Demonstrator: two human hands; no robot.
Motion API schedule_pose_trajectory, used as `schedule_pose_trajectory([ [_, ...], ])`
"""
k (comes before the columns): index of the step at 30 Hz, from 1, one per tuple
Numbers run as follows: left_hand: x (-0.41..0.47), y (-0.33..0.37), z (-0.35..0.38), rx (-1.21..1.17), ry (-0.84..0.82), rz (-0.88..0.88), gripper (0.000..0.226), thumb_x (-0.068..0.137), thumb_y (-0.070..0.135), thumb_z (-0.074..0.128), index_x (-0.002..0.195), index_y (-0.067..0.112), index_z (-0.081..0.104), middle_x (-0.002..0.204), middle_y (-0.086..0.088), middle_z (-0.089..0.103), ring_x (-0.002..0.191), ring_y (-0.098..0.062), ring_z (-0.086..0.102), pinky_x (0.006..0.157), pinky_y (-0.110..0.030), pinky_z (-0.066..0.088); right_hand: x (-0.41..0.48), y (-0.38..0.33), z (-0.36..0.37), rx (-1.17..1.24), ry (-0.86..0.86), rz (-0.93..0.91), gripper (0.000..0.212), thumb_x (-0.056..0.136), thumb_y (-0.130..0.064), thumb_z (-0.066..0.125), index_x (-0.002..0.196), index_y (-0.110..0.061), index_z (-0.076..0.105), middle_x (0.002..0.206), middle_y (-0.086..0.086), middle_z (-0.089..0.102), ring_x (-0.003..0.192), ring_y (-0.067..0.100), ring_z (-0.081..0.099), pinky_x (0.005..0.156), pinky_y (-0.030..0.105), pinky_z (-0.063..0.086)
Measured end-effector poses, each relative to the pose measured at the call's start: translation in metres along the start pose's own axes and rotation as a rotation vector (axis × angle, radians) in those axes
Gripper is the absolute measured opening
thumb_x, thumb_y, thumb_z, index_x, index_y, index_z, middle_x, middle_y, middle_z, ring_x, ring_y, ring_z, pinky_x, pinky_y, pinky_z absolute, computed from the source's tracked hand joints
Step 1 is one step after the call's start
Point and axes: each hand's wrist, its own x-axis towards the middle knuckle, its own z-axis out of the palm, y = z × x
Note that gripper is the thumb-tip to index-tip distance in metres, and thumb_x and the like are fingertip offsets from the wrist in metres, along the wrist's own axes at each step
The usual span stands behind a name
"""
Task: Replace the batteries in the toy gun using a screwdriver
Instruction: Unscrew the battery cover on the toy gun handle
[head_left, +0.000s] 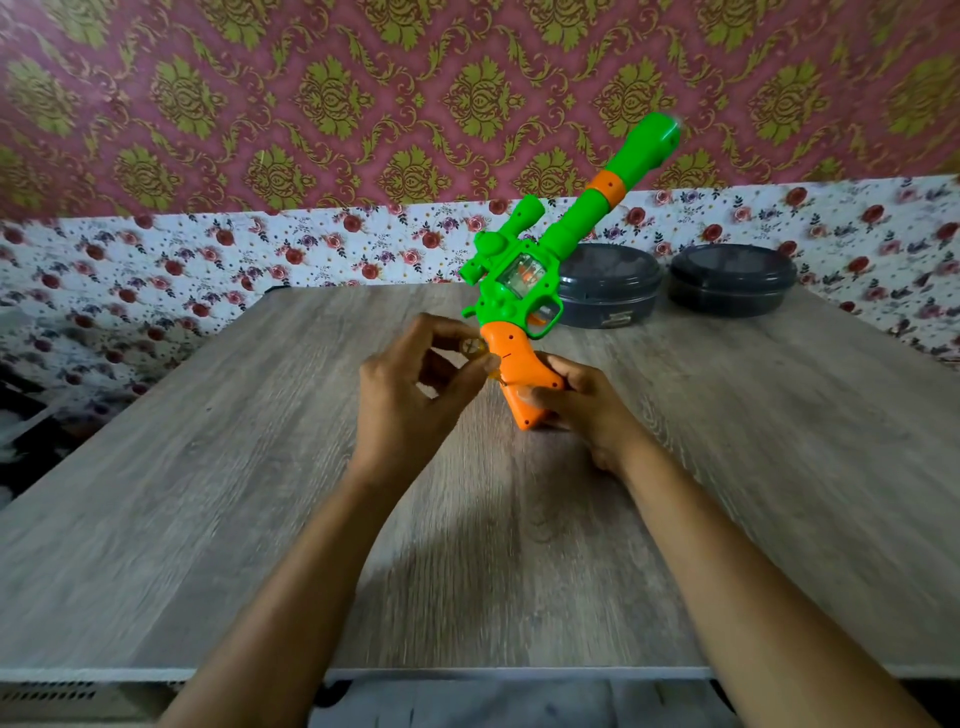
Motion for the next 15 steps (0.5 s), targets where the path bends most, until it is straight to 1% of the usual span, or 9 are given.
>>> schedule_pose_trajectory([
  [2,0.0014,-0.0019,-0.0015,0.017,0.06,-0.003,0.023,0.075,0.034,0.069,0.082,0.02,0.052,0.076,0.008,0.061,0.059,-0.011,0.06,0.052,-0.018,0.048,0.0006,0.0009,0.0003,0.004,-0.007,0.001,0.048,0.086,-0.004,0.058,0.133,-0.014,0.049,0.109,0.007,0.062,0.094,0.018,0.06,0.067,0.025,0.056],
  [3,0.0014,-0.0021,-0.0012,0.026,0.071,0.006,0.025,0.075,0.032,0.07,0.081,0.018,0.049,0.077,0.007,0.058,0.06,-0.009,0.057,0.053,-0.015,0.046,0.0011,0.0013,0.0001,0.006,-0.009,0.002,0.051,0.084,-0.006,0.061,0.133,-0.014,0.049,0.109,0.006,0.062,0.094,0.018,0.06,0.065,0.023,0.056],
  [5,0.0004,-0.0019,-0.0005,0.007,0.062,0.006,0.024,0.076,0.023,0.07,0.082,0.022,0.046,0.082,0.005,0.058,0.062,-0.007,0.057,0.055,-0.013,0.046,0.0014,0.0015,0.0006,0.007,-0.015,0.001,0.061,0.075,-0.015,0.065,0.133,-0.015,0.049,0.108,0.004,0.063,0.091,0.015,0.061,0.062,0.022,0.056],
  [7,0.0004,-0.002,0.0,-0.033,0.069,-0.023,0.034,0.077,0.01,0.069,0.085,0.03,0.043,0.081,0.005,0.061,0.062,-0.008,0.06,0.057,-0.017,0.049,0.0016,0.0015,0.0001,0.007,-0.012,0.006,0.065,0.069,-0.02,0.064,0.132,-0.017,0.05,0.107,0.002,0.063,0.089,0.014,0.061,0.062,0.023,0.055],
  [8,0.0009,-0.0026,-0.0002,-0.043,0.072,-0.032,0.038,0.077,0.006,0.068,0.087,0.034,0.044,0.08,0.004,0.063,0.061,-0.008,0.06,0.056,-0.019,0.05,0.0019,0.0016,0.0,0.008,-0.009,0.007,0.063,0.07,-0.019,0.064,0.132,-0.017,0.05,0.106,0.003,0.063,0.089,0.014,0.061,0.063,0.024,0.055],
  [9,0.0018,-0.0031,-0.0003,-0.043,0.071,-0.029,0.037,0.079,0.007,0.067,0.09,0.036,0.047,0.079,0.002,0.064,0.06,-0.007,0.061,0.055,-0.021,0.051,0.0024,0.0024,-0.0004,0.015,-0.004,0.009,0.059,0.074,-0.015,0.066,0.131,-0.018,0.05,0.106,0.004,0.063,0.087,0.014,0.061,0.064,0.025,0.056],
  [11,0.0034,-0.0043,-0.0008,-0.037,0.056,-0.009,0.029,0.082,0.013,0.065,0.093,0.039,0.055,0.079,0.001,0.064,0.058,-0.006,0.062,0.053,-0.028,0.053,0.0026,0.0027,-0.0008,0.026,0.006,0.008,0.049,0.084,-0.006,0.06,0.13,-0.018,0.05,0.106,0.006,0.063,0.086,0.015,0.061,0.066,0.027,0.055],
  [13,0.0031,-0.0059,-0.0019,-0.047,0.031,0.002,0.021,0.085,0.016,0.061,0.098,0.032,0.061,0.082,0.002,0.065,0.062,-0.004,0.064,0.057,-0.03,0.055,0.0027,0.0023,-0.0012,0.025,0.014,0.013,0.045,0.087,-0.003,0.056,0.128,-0.019,0.051,0.106,0.007,0.063,0.086,0.017,0.061,0.067,0.027,0.055],
  [15,0.0015,-0.0051,-0.0025,-0.073,-0.014,0.007,0.025,0.087,0.017,0.054,0.11,0.024,0.061,0.093,-0.005,0.067,0.07,-0.011,0.067,0.064,-0.03,0.057,0.0025,0.0013,-0.0012,0.023,0.022,0.021,0.043,0.087,-0.003,0.055,0.126,-0.02,0.052,0.105,0.007,0.062,0.088,0.019,0.06,0.069,0.03,0.054],
])
